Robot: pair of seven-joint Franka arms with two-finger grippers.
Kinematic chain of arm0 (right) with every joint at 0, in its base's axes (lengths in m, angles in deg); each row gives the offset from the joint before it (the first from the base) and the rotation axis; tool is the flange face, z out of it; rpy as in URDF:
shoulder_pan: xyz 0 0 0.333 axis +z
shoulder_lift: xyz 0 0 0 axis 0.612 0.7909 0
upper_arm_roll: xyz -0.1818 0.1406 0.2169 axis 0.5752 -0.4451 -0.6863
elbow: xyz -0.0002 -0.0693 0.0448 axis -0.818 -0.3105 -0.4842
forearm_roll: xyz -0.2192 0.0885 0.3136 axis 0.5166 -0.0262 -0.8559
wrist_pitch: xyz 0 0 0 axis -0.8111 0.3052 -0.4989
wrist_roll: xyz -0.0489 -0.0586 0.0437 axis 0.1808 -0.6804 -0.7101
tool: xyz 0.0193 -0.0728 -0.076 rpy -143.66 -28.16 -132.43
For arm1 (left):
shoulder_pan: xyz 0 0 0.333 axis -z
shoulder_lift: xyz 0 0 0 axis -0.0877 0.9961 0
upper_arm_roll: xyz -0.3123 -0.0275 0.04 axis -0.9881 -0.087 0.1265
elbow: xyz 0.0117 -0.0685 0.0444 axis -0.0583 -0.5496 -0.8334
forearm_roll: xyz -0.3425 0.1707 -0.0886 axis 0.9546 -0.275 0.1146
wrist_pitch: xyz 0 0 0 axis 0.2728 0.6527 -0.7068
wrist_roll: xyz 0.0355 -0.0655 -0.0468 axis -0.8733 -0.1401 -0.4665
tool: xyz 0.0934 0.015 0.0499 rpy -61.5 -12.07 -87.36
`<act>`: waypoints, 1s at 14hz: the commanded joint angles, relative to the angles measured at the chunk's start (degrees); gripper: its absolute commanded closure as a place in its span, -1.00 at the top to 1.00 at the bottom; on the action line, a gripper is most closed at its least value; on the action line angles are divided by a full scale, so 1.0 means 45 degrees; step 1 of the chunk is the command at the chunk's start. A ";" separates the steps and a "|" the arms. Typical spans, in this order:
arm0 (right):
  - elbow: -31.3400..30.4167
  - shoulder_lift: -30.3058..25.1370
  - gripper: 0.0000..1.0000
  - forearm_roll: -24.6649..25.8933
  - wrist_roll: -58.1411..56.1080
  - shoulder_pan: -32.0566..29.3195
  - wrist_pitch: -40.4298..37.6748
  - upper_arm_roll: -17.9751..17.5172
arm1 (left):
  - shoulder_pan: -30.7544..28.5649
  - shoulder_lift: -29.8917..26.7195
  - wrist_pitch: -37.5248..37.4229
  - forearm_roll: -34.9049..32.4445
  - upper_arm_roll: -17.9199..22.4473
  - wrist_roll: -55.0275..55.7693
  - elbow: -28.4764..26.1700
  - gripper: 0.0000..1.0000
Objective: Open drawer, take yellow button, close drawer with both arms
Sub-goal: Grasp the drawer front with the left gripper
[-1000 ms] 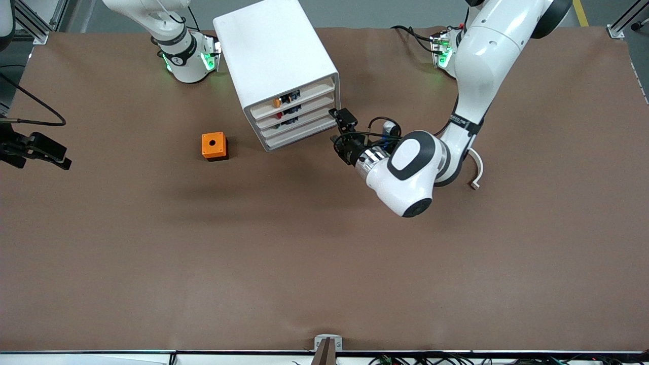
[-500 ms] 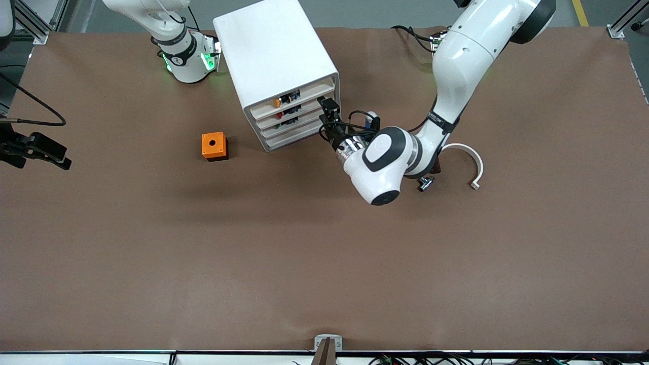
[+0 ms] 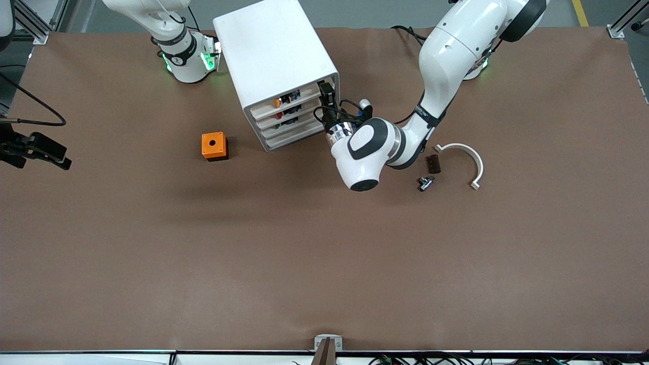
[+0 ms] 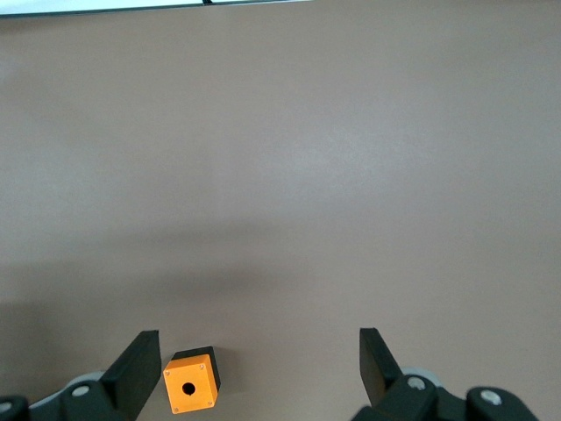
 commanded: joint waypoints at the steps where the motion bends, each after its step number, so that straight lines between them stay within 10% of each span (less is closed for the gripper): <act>1: 0.0108 -0.0053 1.00 -0.0191 0.0121 -0.0097 -0.0086 -0.0043 | 0.0158 -0.0104 -0.0145 0.0430 0.0032 0.0132 -0.0083 -0.36; 7: 0.0108 -0.0034 1.00 -0.0211 0.0102 -0.0097 -0.0125 -0.0063 | 0.0217 0.0131 0.0264 0.0313 0.0071 0.0132 0.0015 -0.78; 14: 0.0088 0.0044 1.00 -0.0211 0.0082 0.0020 -0.0106 -0.0121 | -0.0075 0.0092 0.0461 0.0372 0.0208 0.0152 0.0034 -0.81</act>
